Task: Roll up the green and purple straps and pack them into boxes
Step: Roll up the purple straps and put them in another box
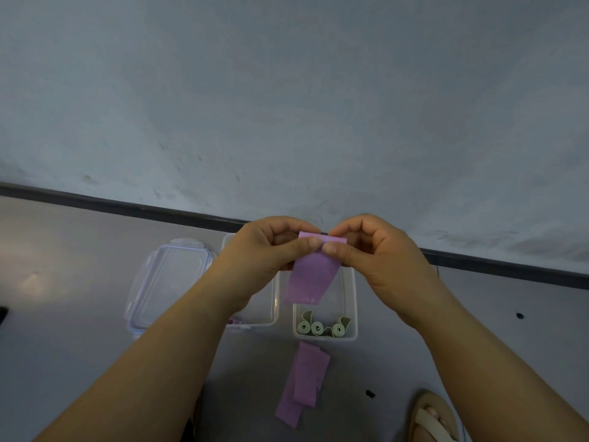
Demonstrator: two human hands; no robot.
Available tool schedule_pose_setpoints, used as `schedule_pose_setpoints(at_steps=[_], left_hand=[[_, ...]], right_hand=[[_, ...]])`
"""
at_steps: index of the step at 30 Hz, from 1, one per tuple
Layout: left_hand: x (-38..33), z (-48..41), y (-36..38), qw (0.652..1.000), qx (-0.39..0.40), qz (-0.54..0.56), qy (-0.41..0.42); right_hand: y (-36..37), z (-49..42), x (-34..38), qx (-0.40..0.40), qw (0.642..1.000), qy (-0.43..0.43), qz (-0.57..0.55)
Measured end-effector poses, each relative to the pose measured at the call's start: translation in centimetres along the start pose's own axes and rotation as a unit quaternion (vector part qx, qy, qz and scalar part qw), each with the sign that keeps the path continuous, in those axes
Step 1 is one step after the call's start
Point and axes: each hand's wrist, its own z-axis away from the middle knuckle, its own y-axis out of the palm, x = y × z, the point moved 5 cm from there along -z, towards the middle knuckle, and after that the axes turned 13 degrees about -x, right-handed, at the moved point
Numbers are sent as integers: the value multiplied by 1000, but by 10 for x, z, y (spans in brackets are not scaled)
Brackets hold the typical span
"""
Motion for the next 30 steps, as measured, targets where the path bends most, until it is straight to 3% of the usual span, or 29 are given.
schedule_pose_setpoints(at_steps=[9, 16, 23, 30], left_hand=[[-1, -2, -5, 999, -28, -6, 32], [-2, -2, -4, 999, -27, 0, 37], [1, -1, 0, 1000, -7, 18, -14], [1, -2, -3, 1000, -11, 10, 1]], right_hand=[[5, 1, -6, 44, 998, 30, 19], [3, -1, -5, 28, 999, 22, 0], [0, -3, -4, 6, 999, 8, -30], [2, -3, -3, 18, 999, -8, -32]])
